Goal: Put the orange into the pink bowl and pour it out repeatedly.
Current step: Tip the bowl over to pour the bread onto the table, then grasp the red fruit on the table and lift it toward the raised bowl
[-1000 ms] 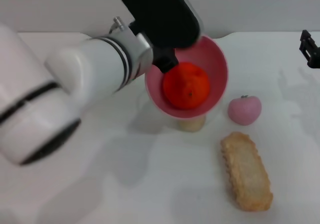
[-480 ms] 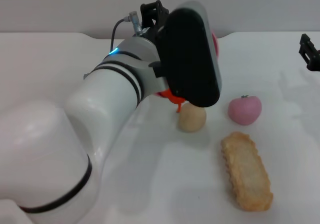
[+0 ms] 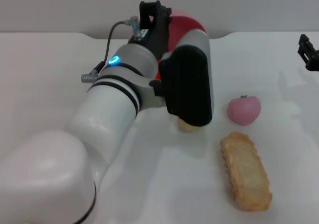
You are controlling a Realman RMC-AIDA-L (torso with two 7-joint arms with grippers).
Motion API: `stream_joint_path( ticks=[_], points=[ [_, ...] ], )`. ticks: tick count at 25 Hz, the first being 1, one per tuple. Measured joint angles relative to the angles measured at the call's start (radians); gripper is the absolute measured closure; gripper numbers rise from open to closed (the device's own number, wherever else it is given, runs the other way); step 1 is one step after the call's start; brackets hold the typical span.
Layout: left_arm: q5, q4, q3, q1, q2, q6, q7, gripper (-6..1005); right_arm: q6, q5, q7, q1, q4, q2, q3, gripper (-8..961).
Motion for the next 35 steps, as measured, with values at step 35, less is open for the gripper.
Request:
stream_joint_path(
  ticks=[35],
  points=[
    [-0.529, 0.288, -0.336, -0.011, 0.007, -0.361, -0.21, 959, 0.532, 0.006, -0.036, 0.177, -0.193, -0.01, -0.194, 360]
  ],
)
